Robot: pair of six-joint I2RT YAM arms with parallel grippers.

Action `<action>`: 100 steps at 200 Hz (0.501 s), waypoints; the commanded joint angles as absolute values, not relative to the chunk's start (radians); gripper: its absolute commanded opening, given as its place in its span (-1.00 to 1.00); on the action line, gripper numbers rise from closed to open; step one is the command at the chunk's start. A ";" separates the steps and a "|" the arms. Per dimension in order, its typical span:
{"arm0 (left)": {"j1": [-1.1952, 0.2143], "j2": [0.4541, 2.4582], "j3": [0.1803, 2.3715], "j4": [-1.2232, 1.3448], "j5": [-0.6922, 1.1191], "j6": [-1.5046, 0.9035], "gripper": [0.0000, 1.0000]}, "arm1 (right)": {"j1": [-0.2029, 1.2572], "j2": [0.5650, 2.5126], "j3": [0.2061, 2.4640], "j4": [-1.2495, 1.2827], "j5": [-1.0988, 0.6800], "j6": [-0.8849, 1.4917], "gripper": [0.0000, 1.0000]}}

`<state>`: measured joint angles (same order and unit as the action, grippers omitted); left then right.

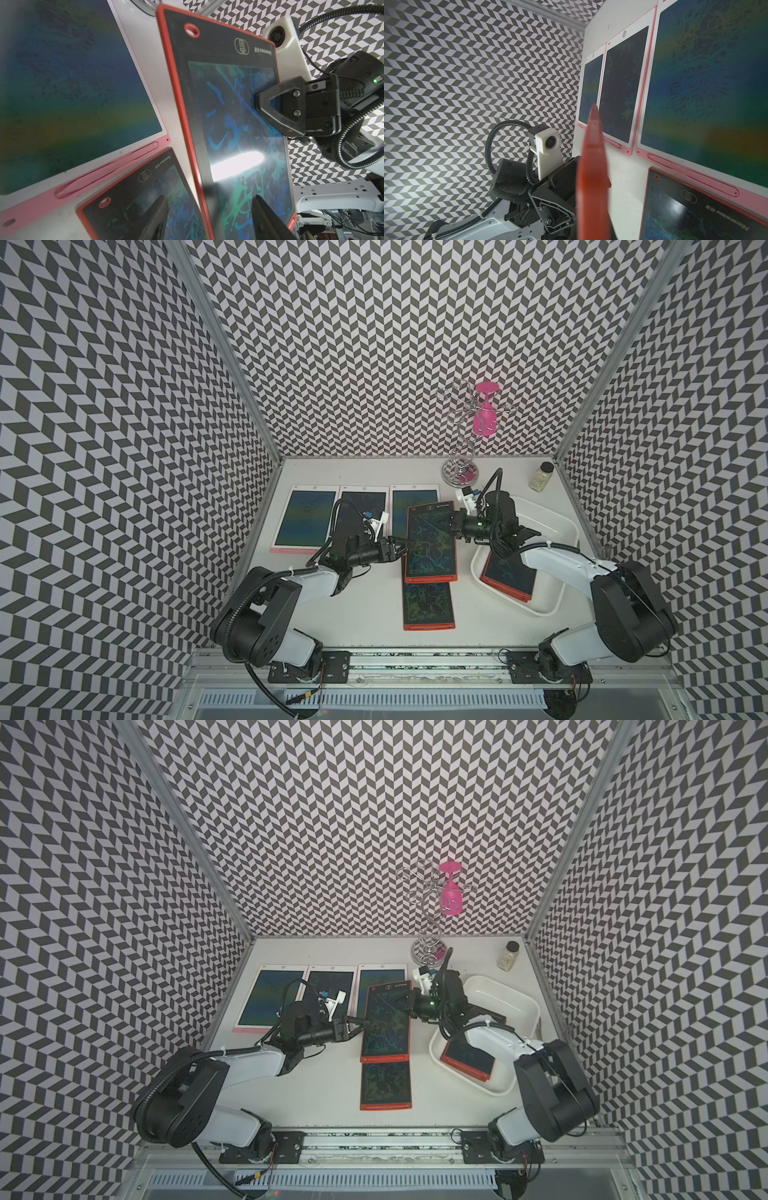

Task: Take out the writing tablet from the storage box
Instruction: Adjust the storage box at the center of the board.

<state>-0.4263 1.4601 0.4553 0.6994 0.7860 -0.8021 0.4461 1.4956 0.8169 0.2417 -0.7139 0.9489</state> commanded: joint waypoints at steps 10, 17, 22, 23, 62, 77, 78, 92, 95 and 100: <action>-0.442 1.472 0.489 0.779 0.833 -0.809 0.29 | 0.456 1.528 0.854 0.352 -0.722 0.975 -0.98; -0.445 1.475 0.490 0.782 0.840 -0.811 0.29 | 0.457 1.538 0.852 0.365 -0.726 0.978 -0.98; -0.446 1.478 0.493 0.784 0.844 -0.811 0.27 | 0.457 1.545 0.851 0.374 -0.729 0.982 -0.98; -0.446 1.479 0.494 0.784 0.845 -0.812 0.27 | 0.457 1.546 0.850 0.377 -0.730 0.984 -0.98; -0.456 1.515 0.509 0.819 0.880 -0.837 0.21 | 0.457 1.575 0.843 0.431 -0.744 0.994 -0.98; -0.459 1.525 0.512 0.825 0.881 -0.839 0.15 | 0.456 1.588 0.851 0.431 -0.749 0.990 -0.98; -0.459 1.525 0.512 0.825 0.881 -0.839 0.15 | 0.456 1.589 0.851 0.431 -0.750 0.990 -0.98; -0.459 1.534 0.516 0.825 0.886 -0.836 0.03 | 0.457 1.596 0.851 0.437 -0.752 0.988 -0.98; -0.459 1.535 0.517 0.826 0.888 -0.835 0.00 | 0.457 1.597 0.851 0.437 -0.752 0.985 -0.97; -0.459 1.537 0.518 0.828 0.890 -0.835 -0.06 | 0.457 1.600 0.853 0.437 -0.753 0.983 -0.97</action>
<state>-0.4442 1.5284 0.4866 0.7517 0.8356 -0.8330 0.4488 1.5803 0.8276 0.3534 -0.7448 0.9810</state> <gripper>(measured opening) 0.510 0.059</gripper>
